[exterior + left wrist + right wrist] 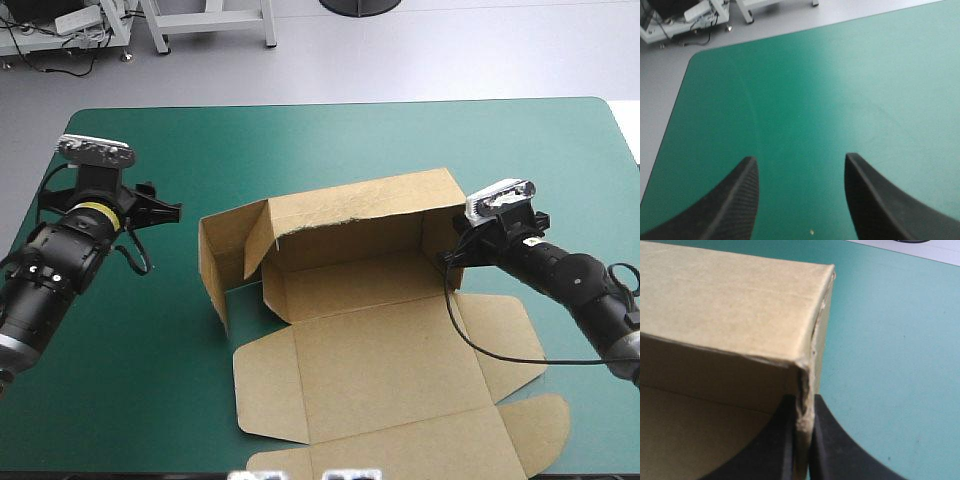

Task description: Fold the box

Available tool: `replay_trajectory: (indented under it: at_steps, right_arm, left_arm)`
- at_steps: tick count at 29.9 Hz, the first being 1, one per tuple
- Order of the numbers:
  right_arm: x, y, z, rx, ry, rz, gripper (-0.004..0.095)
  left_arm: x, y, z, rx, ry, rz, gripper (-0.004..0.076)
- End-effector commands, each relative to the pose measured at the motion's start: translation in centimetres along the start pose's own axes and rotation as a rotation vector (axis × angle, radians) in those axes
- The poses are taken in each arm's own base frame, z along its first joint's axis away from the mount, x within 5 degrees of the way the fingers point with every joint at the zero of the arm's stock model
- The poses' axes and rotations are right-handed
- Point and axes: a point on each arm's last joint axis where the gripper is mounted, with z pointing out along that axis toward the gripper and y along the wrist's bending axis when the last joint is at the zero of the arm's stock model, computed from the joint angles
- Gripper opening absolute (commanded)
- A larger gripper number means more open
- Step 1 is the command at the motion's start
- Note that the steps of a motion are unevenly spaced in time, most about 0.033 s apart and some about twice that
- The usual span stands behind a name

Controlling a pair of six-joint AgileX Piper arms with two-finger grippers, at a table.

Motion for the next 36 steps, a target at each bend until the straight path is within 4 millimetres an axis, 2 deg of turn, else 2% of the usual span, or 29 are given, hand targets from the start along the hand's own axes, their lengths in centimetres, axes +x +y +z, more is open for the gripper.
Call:
replay_trajectory:
  at_steps: [1, 5, 14, 18, 21, 24, 27, 36]
  right_arm:
    - [-1.5, 0.1, -1.0, -0.022, 0.02, -0.036, -0.0019]
    - [-3.3, 0.1, -1.8, -0.031, 0.055, -0.07, -0.002]
    - [-8.7, 0.6, -5.5, -0.109, 0.11, -0.147, -0.002]
    - [-9.3, -0.1, -6.6, -0.055, 0.282, -0.167, -0.002]
    - [-9.2, -0.5, -6.6, -0.044, 0.406, -0.164, -0.002]
    - [-8.8, -0.7, -5.6, -0.081, 0.525, -0.153, -0.002]
    - [-9.1, -1.1, -4.0, -0.089, 0.542, -0.145, -0.002]
    - [-10.4, -2.6, 1.6, -0.056, 0.475, -0.146, -0.002]
  left_arm:
    - [-0.9, 2.4, -1.1, -0.012, -0.031, -0.071, 0.0378]
    - [-0.3, 3.8, -0.9, -0.004, 0.016, -0.072, 0.0378]
    - [0.3, 4.0, -0.9, 0.024, 0.073, -0.008, 0.0377]
    - [0.4, 4.2, -0.9, 0.004, 0.084, 0.021, 0.0377]
    - [0.4, 4.2, -0.9, 0.005, 0.08, 0.02, 0.0377]
    - [0.3, 4.1, -0.9, 0.008, 0.077, 0.014, 0.0375]
    - [0.3, 4.1, -0.9, 0.008, 0.075, 0.014, 0.0374]
    - [0.3, 4.0, -0.9, 0.02, 0.076, -0.002, 0.0374]
